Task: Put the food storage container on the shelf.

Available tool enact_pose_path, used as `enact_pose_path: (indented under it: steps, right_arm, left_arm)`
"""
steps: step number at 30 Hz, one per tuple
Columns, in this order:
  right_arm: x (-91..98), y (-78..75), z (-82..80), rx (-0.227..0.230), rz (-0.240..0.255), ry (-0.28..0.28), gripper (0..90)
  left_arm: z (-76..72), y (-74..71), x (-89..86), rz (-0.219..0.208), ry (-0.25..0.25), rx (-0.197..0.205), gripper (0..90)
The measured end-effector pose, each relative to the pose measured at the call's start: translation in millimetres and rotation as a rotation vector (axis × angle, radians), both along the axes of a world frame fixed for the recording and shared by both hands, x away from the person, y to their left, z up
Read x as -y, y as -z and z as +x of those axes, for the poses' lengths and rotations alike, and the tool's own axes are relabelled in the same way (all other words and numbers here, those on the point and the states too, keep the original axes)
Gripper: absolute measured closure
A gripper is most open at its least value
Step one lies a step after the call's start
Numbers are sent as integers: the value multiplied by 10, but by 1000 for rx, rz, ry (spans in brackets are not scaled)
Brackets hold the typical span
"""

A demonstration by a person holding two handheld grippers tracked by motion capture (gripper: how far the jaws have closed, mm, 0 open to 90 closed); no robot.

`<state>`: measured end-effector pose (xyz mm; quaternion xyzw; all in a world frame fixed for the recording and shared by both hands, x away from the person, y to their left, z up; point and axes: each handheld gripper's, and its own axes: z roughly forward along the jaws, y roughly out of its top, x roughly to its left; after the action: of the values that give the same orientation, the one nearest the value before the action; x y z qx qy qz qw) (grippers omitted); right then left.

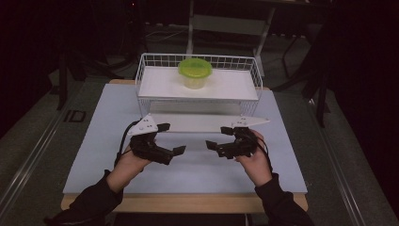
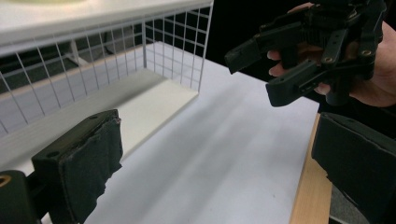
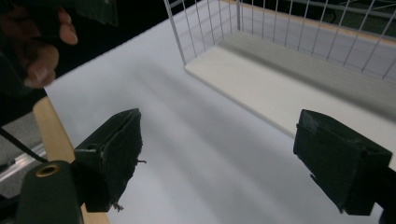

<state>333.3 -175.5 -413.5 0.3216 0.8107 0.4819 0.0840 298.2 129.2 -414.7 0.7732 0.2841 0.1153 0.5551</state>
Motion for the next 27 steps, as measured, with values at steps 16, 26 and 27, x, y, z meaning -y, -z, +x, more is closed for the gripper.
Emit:
enact_pose_path:
  steps: [16,26,27]
  right_arm:
    - [329,434,-217,-7,28,12,151]
    - [362,576,-243,6,-26,18,152]
    - [357,588,-244,6,-34,17,151]
  left_arm:
    - [-194,536,8,82,18,-29,24]
    - [-270,671,31,98,33,-23,24]
    - [-289,700,30,107,27,-15,24]
